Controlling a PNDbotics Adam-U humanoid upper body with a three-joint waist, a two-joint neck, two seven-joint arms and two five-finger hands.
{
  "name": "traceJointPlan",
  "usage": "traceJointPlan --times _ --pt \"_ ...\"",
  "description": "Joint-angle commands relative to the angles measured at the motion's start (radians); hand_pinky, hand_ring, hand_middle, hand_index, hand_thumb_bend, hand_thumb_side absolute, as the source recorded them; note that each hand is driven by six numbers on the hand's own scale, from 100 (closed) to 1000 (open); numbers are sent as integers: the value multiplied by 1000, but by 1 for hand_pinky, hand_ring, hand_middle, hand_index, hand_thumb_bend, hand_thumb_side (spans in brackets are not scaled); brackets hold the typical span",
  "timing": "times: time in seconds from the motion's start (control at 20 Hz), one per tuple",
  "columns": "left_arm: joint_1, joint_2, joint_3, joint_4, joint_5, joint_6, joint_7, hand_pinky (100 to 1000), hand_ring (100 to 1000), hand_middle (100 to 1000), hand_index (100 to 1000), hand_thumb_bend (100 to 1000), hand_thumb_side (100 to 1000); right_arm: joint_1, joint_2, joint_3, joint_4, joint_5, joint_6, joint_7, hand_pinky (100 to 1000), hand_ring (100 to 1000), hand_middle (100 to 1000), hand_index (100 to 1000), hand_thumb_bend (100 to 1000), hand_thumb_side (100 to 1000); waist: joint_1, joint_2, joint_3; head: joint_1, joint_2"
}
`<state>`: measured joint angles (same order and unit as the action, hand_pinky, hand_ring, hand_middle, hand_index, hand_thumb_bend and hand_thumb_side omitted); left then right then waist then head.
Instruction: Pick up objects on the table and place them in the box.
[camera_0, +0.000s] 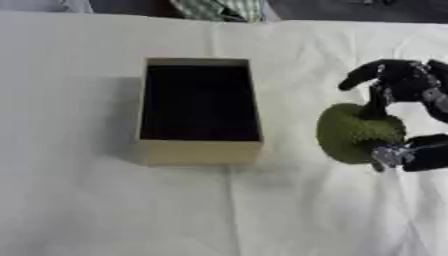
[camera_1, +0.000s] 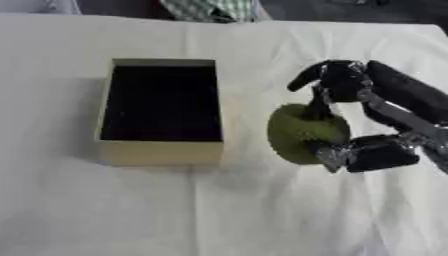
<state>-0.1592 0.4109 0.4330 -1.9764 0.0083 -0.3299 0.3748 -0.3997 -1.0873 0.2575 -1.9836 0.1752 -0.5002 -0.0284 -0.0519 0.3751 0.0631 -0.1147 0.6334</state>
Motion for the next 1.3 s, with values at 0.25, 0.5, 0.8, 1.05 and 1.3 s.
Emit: traceJointPlan --times 0.25,0.5,0.8,1.05,1.3 --pt "-5 16 2 -17 5 -2 -6 626 701 636 742 425 464 -142 6 24 -16 -35 75 29 797 721 329 415 100 100 -2 -21 12 -13 -1" --pt "-7 14 0 -16 8 -2 -8 627 701 636 742 424 463 -261 74 50 14 2 119 55 776 702 330 411 100 100 -3 -23 24 -31 5" --pt "-12 13 -4 -16 12 -2 -12 627 702 637 742 424 463 -387 166 83 108 -46 121 120 781 718 329 419 100 100 -6 -26 36 -37 8" --pt "-13 13 -6 -17 16 0 -14 628 702 636 742 424 463 -495 255 110 245 -116 122 217 781 731 328 424 100 100 -9 -30 47 -44 11" --pt "-16 12 -8 -18 18 2 -17 628 702 637 742 424 464 -581 333 127 363 -120 96 279 782 737 322 423 100 100 -13 -32 52 -49 16"
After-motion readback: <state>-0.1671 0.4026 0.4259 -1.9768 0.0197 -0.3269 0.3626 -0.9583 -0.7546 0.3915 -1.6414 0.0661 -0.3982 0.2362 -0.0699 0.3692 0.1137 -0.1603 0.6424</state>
